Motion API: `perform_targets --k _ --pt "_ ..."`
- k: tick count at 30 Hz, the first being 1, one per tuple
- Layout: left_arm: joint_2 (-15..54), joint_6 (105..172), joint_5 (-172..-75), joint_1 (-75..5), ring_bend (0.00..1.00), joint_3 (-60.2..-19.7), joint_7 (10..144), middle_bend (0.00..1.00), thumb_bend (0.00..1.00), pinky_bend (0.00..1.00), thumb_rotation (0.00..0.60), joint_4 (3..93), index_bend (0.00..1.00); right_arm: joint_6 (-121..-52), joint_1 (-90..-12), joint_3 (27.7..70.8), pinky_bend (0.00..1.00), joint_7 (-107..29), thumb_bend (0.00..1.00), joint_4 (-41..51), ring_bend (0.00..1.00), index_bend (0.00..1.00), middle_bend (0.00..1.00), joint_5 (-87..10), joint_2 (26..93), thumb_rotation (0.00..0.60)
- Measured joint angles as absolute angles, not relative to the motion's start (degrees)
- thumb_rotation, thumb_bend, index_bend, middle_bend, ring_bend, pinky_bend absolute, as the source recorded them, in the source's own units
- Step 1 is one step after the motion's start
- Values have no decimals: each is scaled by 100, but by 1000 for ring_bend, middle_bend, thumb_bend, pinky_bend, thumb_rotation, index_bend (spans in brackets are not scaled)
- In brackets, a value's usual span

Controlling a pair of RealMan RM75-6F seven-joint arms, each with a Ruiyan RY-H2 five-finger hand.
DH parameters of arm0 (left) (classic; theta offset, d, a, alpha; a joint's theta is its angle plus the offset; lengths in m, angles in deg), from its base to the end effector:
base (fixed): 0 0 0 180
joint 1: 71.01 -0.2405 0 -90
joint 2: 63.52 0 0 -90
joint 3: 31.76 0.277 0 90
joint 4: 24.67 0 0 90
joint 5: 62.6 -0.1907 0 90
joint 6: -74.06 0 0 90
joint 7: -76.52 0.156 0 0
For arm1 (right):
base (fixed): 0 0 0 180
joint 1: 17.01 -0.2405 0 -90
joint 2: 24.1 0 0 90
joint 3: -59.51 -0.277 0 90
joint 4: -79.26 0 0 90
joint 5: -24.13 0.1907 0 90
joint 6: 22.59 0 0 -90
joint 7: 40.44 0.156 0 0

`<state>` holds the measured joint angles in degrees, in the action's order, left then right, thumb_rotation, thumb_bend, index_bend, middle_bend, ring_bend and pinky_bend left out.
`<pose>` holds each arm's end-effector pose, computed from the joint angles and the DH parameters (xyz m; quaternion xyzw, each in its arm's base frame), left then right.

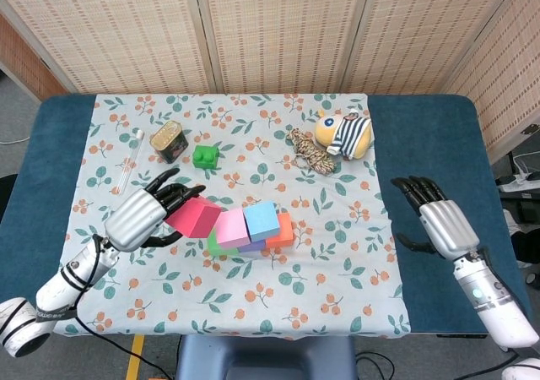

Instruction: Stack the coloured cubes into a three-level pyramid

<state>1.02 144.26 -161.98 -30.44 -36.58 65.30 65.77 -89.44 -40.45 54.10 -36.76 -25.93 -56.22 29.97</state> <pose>-0.1403 0.3371 0.1405 -0.7749 -0.2229 -0.5038 0.3099 -0.2352 -0.2810 0.1876 0.6693 -0.4161 0.4076 0.4612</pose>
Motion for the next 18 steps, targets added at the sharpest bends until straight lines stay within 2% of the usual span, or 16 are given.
perform_targets --k 5,13,18 --pt "166 14240 -16287 -2736 277 -3762 6333 624 436 86 600 6528 0 -8928 -4015 5379 41 -3651 192 -2706 0 0 64 -5562 2890 600" --pt "729 13991 -16753 -2190 274 -3819 6715 623 435 83 600 5963 0 -8862 -3955 5368 41 -3466 192 -2822 0 0 64 -5495 2780 600" --pt "962 13579 -16839 -1795 268 -3834 6933 615 439 73 600 5645 0 -8809 -3904 5383 41 -3352 192 -2763 0 0 64 -5428 2764 600"
